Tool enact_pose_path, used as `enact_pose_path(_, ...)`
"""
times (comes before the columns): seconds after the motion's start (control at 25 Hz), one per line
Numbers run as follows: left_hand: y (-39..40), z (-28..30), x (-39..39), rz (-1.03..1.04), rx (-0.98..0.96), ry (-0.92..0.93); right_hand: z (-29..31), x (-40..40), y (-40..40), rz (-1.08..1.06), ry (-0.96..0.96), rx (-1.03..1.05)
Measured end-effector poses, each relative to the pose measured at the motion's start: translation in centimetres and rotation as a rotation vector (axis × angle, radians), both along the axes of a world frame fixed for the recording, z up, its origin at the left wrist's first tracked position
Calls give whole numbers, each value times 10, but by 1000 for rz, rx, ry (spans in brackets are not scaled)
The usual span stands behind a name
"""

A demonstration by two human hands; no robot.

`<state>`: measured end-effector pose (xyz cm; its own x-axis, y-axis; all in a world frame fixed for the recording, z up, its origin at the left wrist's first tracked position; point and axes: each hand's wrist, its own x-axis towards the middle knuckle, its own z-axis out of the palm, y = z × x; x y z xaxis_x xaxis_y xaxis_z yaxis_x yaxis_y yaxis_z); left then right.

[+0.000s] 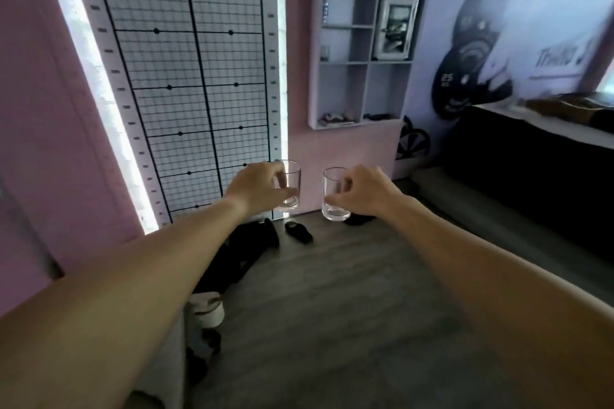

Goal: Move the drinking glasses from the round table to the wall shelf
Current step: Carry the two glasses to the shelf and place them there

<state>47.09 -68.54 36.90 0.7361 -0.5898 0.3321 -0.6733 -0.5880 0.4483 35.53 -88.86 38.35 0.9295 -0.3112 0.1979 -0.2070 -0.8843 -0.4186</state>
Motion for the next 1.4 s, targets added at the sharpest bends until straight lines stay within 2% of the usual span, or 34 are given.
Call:
enact_pose_path(0.2, -65, 4, 56, -86, 8, -40, 3, 35, -61, -103, -7, 8)
enact_pose_path(0.52, -156, 32, 194, -182, 6, -63, 32, 157, -134, -171, -39, -4)
enact_pose_path(0.88, -252, 53, 314, -175, -30, -92, 55, 277, -228, -196, -95, -54)
enact_pose_path(1.4, -490, 71, 472, -96, -28, -112, 72, 454, -473, -65, -61, -96)
